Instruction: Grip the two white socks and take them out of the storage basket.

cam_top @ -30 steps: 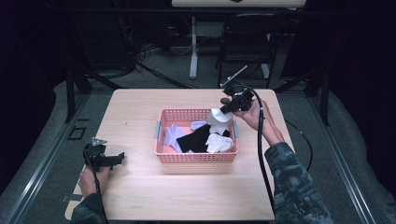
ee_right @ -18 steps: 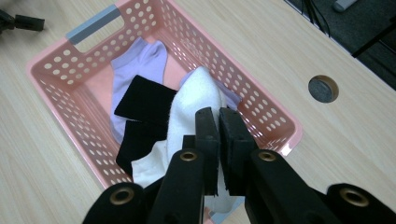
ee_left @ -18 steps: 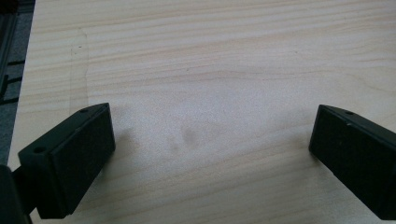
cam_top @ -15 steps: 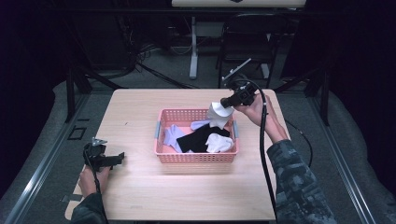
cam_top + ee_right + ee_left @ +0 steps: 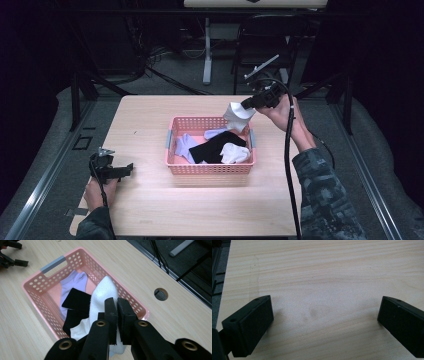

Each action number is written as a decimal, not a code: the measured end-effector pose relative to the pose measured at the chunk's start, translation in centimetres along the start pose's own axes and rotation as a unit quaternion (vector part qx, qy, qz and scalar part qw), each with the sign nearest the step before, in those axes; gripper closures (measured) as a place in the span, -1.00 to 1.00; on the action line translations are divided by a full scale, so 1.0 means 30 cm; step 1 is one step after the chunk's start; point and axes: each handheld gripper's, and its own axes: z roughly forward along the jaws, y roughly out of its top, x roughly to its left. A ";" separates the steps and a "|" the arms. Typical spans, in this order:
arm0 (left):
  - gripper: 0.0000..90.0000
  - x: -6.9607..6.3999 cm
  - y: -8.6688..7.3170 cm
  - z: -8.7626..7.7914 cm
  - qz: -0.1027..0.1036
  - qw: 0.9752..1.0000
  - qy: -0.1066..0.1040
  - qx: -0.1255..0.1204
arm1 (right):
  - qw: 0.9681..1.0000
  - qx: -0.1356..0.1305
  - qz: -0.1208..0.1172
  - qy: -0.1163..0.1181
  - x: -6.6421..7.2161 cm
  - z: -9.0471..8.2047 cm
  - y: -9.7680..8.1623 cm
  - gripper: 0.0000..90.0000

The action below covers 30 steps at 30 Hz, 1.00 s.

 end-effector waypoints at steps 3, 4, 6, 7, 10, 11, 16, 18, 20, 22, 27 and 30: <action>-1.00 0.000 0.000 0.000 0.000 1.000 0.000 0.000 | 1.000 -0.005 0.003 -0.005 -0.008 -0.022 -0.004 0.93; -1.00 0.000 0.000 0.000 0.000 1.000 0.000 0.000 | 1.000 -0.009 0.004 -0.008 -0.013 -0.031 -0.007 0.93; -1.00 0.000 0.000 0.000 0.000 1.000 0.000 0.000 | 1.000 -0.010 0.005 -0.012 -0.021 -0.047 -0.012 0.93; -1.00 0.000 0.000 0.000 0.000 1.000 0.000 0.000 | 1.000 -0.017 0.008 -0.014 -0.027 -0.057 -0.017 0.93; -1.00 0.000 0.000 0.000 0.000 1.000 0.000 0.000 | 1.000 -0.019 0.012 -0.021 -0.043 -0.083 -0.028 0.93; -1.00 0.000 0.000 0.000 0.000 1.000 0.000 0.000 | 0.999 -0.020 0.014 -0.024 -0.048 -0.092 -0.034 0.93; -1.00 0.000 0.000 0.000 0.000 1.000 0.000 0.000 | 0.999 -0.027 0.028 -0.037 -0.083 -0.137 -0.069 0.93; -1.00 0.000 0.000 0.000 0.000 1.000 0.000 0.000 | 0.998 -0.026 0.033 -0.041 -0.096 -0.149 -0.082 0.93; -1.00 0.000 0.000 0.000 0.000 1.000 0.000 0.000 | 0.998 -0.027 0.039 -0.047 -0.111 -0.163 -0.100 0.93; -1.00 0.000 0.000 0.000 0.000 1.000 0.000 0.000 | 0.997 -0.029 0.046 -0.053 -0.123 -0.171 -0.115 0.93; -1.00 0.000 0.000 0.000 0.000 1.000 0.001 0.000 | 0.995 -0.024 0.060 -0.072 -0.153 -0.184 -0.158 0.93; -1.00 0.000 0.000 0.000 0.000 1.000 0.001 0.000 | 0.994 -0.016 0.071 -0.081 -0.171 -0.178 -0.189 0.93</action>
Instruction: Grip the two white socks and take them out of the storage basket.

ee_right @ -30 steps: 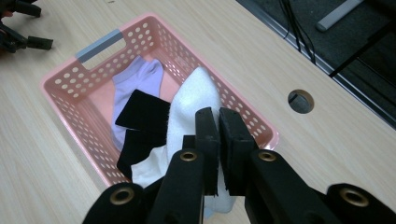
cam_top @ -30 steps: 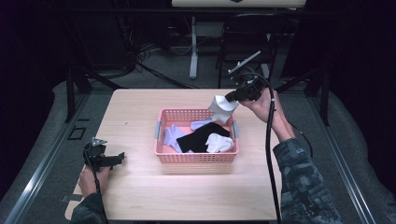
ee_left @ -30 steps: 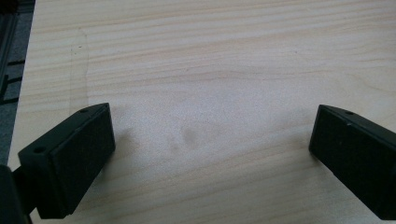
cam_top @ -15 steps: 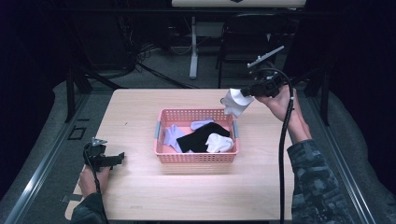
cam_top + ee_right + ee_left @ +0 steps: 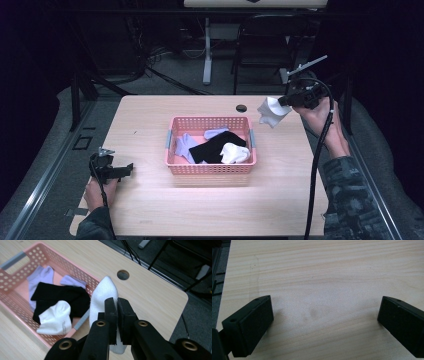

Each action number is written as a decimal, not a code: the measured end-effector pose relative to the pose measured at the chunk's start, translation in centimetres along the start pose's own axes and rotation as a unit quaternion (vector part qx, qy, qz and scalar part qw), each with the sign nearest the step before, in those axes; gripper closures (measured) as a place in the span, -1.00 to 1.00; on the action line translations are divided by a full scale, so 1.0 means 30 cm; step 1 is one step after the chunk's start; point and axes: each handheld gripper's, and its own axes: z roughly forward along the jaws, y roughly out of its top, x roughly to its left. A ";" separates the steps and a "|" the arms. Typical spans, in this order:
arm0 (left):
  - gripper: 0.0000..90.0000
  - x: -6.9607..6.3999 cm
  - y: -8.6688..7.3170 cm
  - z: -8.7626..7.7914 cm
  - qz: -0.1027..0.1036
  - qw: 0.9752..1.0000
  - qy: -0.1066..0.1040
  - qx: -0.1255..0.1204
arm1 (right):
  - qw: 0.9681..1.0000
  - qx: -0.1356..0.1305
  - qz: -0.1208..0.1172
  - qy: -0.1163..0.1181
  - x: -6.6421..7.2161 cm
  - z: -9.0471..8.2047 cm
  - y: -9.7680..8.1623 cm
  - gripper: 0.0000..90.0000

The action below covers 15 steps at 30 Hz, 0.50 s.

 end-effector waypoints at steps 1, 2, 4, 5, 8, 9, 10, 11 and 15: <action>-1.00 0.000 0.000 0.000 0.000 1.000 0.000 0.000 | 1.000 0.004 0.004 -0.002 -0.008 0.007 -0.012 0.93; -1.00 0.000 0.000 0.000 0.000 1.000 0.000 0.000 | 1.000 0.005 0.003 -0.007 -0.013 0.011 -0.019 0.93; -1.00 0.000 0.000 0.000 0.000 1.000 0.000 0.000 | 1.000 0.007 0.010 -0.009 -0.024 0.026 -0.039 0.93; -1.00 0.000 0.000 0.000 0.000 1.000 0.000 0.000 | 1.000 0.015 0.013 -0.012 -0.029 0.034 -0.050 0.93; -1.00 0.000 0.000 0.000 0.000 1.000 0.000 0.000 | 0.999 0.025 0.015 -0.019 -0.038 0.059 -0.074 0.93; -1.00 0.000 0.000 0.000 0.000 1.000 0.000 0.000 | 0.999 0.028 0.019 -0.019 -0.041 0.069 -0.083 0.93; -1.00 0.000 0.000 0.000 0.000 1.000 0.000 0.000 | 0.999 0.033 0.021 -0.018 -0.045 0.078 -0.091 0.93; -1.00 0.000 0.000 0.000 0.000 1.000 0.000 0.000 | 0.999 0.037 0.023 -0.022 -0.048 0.087 -0.099 0.93; -1.00 0.000 0.000 0.000 0.000 1.000 0.000 0.000 | 0.998 0.054 0.026 -0.025 -0.055 0.130 -0.132 0.93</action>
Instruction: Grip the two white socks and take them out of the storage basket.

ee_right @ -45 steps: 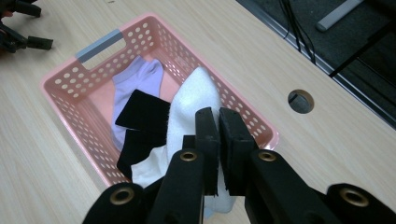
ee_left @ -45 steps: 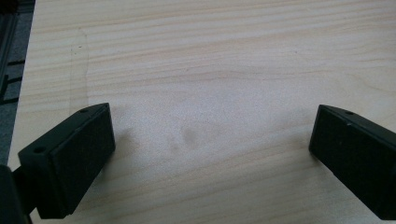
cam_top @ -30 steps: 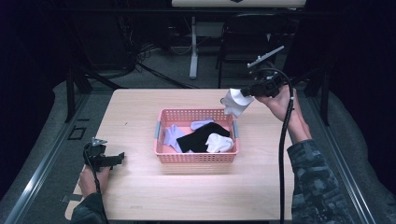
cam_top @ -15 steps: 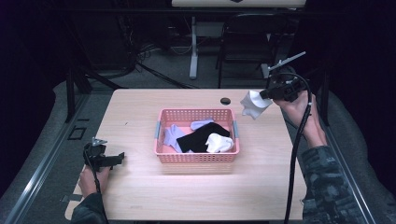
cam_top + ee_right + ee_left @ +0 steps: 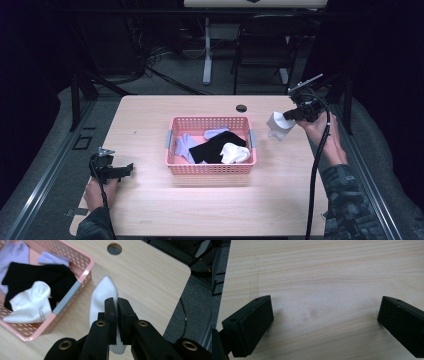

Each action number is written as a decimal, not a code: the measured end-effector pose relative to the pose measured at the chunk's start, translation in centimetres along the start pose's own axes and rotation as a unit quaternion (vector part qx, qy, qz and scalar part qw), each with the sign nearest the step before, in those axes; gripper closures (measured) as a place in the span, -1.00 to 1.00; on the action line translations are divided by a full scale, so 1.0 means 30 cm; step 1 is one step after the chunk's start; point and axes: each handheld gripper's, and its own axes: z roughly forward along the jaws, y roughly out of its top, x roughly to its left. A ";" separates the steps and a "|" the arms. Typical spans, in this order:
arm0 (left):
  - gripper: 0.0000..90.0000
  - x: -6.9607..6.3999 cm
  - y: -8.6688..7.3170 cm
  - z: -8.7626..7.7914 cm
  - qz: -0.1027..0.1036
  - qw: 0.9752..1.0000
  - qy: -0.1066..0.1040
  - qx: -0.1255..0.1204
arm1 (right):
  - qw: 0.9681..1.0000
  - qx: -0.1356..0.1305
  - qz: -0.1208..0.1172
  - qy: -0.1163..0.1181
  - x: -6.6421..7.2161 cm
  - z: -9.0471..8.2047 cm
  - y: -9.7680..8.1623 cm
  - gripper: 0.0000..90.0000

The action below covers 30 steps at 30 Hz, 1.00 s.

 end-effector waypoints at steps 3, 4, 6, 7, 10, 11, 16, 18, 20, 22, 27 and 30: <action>-1.00 0.000 0.000 0.000 0.000 1.000 0.000 0.000 | 1.000 0.016 0.005 0.001 -0.002 0.045 -0.024 0.93; -1.00 0.000 0.000 0.000 0.000 1.000 0.000 0.000 | 1.000 0.020 0.005 0.000 -0.002 0.055 -0.029 0.93; -1.00 0.000 0.000 0.000 0.000 1.000 0.000 0.000 | 1.000 0.027 0.007 0.004 -0.002 0.079 -0.041 0.93; -1.00 0.000 0.000 0.000 0.000 1.000 0.000 0.000 | 0.999 0.032 0.010 0.007 -0.002 0.092 -0.047 0.92; -1.00 0.000 0.000 0.000 0.000 1.000 0.000 0.000 | 0.999 0.048 0.013 0.012 0.001 0.133 -0.066 0.92; -1.00 0.000 0.000 0.000 0.000 1.000 0.000 0.000 | 0.998 0.052 0.014 0.014 0.003 0.146 -0.072 0.92; -1.00 0.000 0.000 0.000 0.000 1.000 0.000 0.000 | 0.997 0.070 0.017 0.024 0.019 0.203 -0.096 0.91; -1.00 0.000 0.000 0.000 0.000 1.000 0.000 0.000 | 0.997 0.074 0.020 0.028 0.025 0.223 -0.105 0.90; -1.00 0.000 0.000 0.000 0.000 1.000 0.000 0.000 | 0.996 0.083 0.023 0.034 0.031 0.243 -0.114 0.88; -1.00 0.000 0.000 0.000 0.000 1.000 0.000 0.000 | 0.995 0.089 0.029 0.044 0.032 0.254 -0.119 0.74; -1.00 0.000 0.000 0.000 0.000 1.000 0.000 0.000 | 0.994 0.084 0.031 0.060 0.035 0.241 -0.116 0.12; -1.00 0.000 0.000 0.000 0.000 1.000 0.000 0.000 | 0.995 0.076 0.024 0.058 0.043 0.213 -0.100 -0.16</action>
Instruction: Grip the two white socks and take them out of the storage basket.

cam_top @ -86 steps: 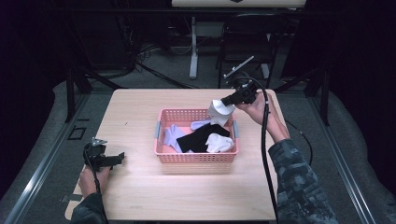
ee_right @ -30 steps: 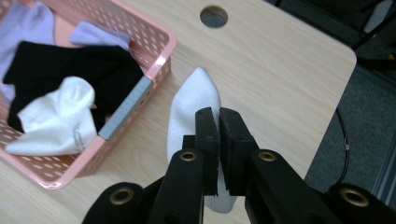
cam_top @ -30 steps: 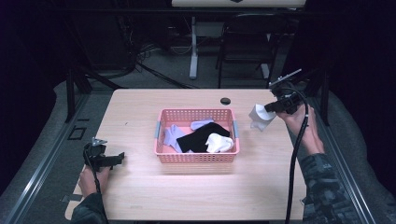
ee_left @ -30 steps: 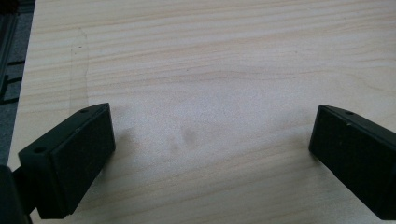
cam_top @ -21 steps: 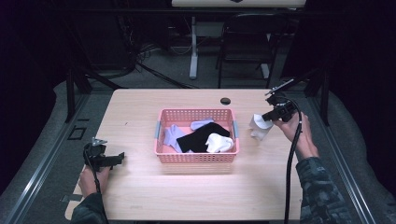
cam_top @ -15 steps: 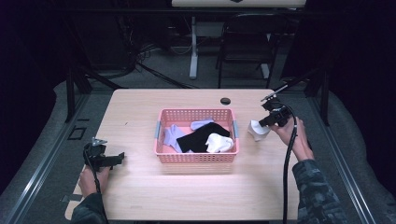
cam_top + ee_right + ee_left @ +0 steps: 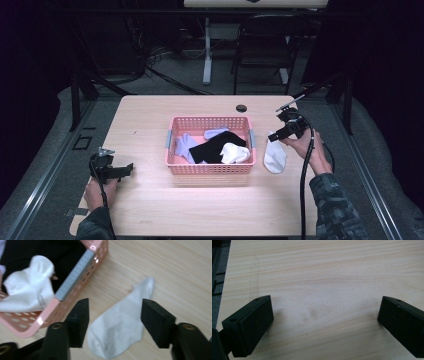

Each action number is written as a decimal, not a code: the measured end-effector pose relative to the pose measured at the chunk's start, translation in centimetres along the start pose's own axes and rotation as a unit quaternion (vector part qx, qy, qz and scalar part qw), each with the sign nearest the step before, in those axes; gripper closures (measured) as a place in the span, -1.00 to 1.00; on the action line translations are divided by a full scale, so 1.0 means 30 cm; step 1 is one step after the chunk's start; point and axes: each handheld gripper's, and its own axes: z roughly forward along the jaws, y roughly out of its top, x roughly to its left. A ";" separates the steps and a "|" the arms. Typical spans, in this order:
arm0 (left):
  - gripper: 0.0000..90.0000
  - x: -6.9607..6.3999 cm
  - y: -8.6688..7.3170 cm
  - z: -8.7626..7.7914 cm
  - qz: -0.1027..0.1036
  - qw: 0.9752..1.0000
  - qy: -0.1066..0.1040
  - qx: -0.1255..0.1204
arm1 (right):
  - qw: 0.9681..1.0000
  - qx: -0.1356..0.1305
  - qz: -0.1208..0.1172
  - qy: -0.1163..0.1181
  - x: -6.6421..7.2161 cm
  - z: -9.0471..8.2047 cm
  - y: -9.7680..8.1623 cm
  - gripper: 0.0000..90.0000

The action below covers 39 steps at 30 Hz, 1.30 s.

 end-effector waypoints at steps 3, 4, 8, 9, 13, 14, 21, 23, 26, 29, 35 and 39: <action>-1.00 0.000 0.000 0.000 0.000 1.000 0.000 0.000 | 1.000 -0.021 -0.004 0.015 0.028 -0.030 0.019 -0.42; -1.00 0.000 0.000 0.000 0.000 1.000 0.000 0.000 | 1.000 -0.019 -0.011 0.016 0.034 -0.038 0.024 -0.46; -1.00 0.000 0.000 0.000 0.000 1.000 0.000 0.000 | 0.999 -0.025 -0.022 0.027 0.073 -0.049 0.047 -0.56; -1.00 0.000 0.000 0.000 0.000 1.000 0.000 0.000 | 0.999 -0.024 -0.026 0.030 0.083 -0.050 0.052 -0.58; -1.00 0.000 0.000 0.000 0.000 1.000 0.000 0.000 | 0.998 -0.023 -0.039 0.035 0.116 -0.050 0.073 -0.67; -1.00 0.000 0.000 0.000 0.000 1.000 0.000 0.000 | 0.998 -0.021 -0.047 0.031 0.122 -0.051 0.078 -0.68; -1.00 0.000 0.000 0.000 0.000 1.000 0.000 0.000 | 0.997 -0.022 -0.065 0.042 0.168 -0.044 0.106 -0.77; -1.00 0.000 0.000 0.000 0.000 1.000 -0.001 0.000 | 0.996 -0.024 -0.067 0.045 0.183 -0.042 0.112 -0.80; -1.00 0.000 0.000 0.000 0.000 1.000 0.000 0.000 | 0.995 -0.027 -0.077 0.054 0.201 -0.036 0.121 -0.83; -1.00 0.000 0.000 0.000 0.000 1.000 0.000 0.000 | 0.994 -0.023 -0.090 0.056 0.219 -0.028 0.130 -0.84; -1.00 0.000 0.000 0.001 0.000 1.000 -0.001 0.000 | 0.993 -0.019 -0.099 0.068 0.254 -0.007 0.143 -0.84; -1.00 0.000 0.000 0.001 0.000 1.000 -0.001 0.000 | 0.991 -0.012 -0.105 0.076 0.276 0.014 0.151 -0.81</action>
